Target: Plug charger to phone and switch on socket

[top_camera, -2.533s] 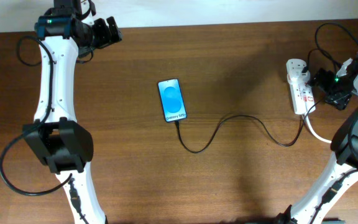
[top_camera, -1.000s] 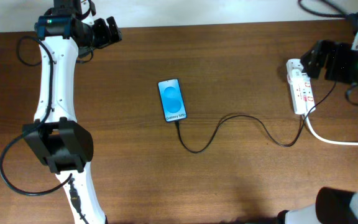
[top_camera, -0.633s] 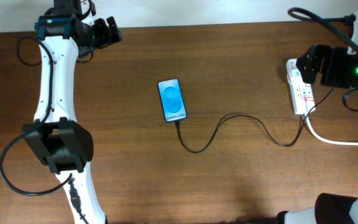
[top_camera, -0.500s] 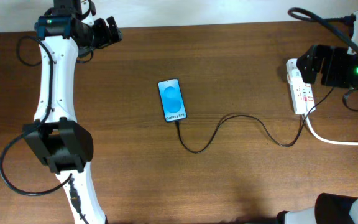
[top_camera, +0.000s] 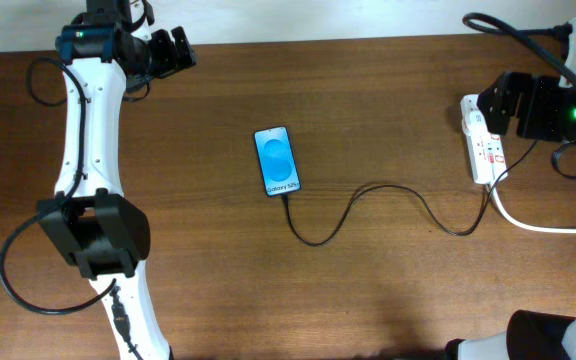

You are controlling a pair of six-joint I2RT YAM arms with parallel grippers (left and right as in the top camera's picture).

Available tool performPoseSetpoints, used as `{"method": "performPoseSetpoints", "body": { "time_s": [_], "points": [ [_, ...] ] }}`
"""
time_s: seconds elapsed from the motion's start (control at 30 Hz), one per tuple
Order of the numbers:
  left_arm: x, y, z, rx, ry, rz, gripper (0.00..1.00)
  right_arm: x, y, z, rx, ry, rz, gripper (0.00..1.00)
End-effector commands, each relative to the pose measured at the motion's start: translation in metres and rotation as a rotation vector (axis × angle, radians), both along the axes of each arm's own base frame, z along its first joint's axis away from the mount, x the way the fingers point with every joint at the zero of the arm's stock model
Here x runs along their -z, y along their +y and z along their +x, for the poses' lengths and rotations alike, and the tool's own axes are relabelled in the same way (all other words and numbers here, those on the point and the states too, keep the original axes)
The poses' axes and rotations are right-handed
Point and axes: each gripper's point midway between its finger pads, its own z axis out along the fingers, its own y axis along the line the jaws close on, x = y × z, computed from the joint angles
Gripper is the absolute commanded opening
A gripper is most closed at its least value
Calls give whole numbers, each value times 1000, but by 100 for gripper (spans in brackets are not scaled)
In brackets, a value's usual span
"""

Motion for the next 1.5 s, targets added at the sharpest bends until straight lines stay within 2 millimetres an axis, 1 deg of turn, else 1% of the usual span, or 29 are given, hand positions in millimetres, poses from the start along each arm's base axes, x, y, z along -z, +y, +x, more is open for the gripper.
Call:
{"method": "performPoseSetpoints", "body": {
  "time_s": [0.0, 0.2, 0.27, 0.43, 0.5, 0.57, 0.67, 0.8, 0.9, 1.0, 1.03, 1.07, 1.13, 1.2, 1.3, 1.43, 1.47],
  "points": [
    [-12, 2, 0, -1, -28, 9, 99, -1, 0, -1, -6, -2, -11, 98],
    [-12, 2, 0, -1, -28, 9, 99, -1, 0, -1, -6, -2, -12, 98],
    [-12, 2, 0, -1, -28, 9, 99, -1, -2, 0, -14, -7, -36, 98],
    [-12, 2, 0, -1, -28, 9, 99, -25, 2, -5, -118, -157, -188, 98],
    [-12, 2, 0, -1, -28, 9, 99, -25, 3, -3, -115, -232, -203, 98],
    [-12, 2, 0, -1, -28, 9, 99, -19, 2, -2, -121, -289, -225, 98],
    [-12, 2, 0, -1, -28, 9, 99, 11, 3, -7, -133, -398, -270, 98],
    [-12, 2, 0, -1, -28, 9, 99, 48, 5, -21, -149, -546, -344, 98],
    [-12, 2, 0, -1, -28, 9, 99, 70, 5, -35, -125, -689, -378, 98],
    [-12, 2, 0, -1, -28, 9, 99, 86, 11, -50, -108, -822, -408, 98],
    [-12, 2, 0, -1, -28, 9, 99, 95, 13, -56, -100, -859, -417, 98],
    [-12, 2, 0, -1, -28, 9, 99, 99, 14, -59, -95, -874, -420, 98],
    [-12, 2, 0, -1, -28, 9, 99, 118, 21, -67, -99, -926, -419, 98],
    [-12, 2, 0, -1, -28, 9, 99, 131, 25, -71, -110, -948, -412, 98],
    [-12, 2, 0, -1, -28, 9, 99, 159, 28, -75, -124, -956, -401, 98],
    [-12, 2, 0, -1, -28, 9, 99, 181, 27, -80, -115, -980, -406, 98],
    [-12, 2, 0, -1, -28, 9, 99, 187, 27, -78, -117, -971, -405, 99]
  ]
}}
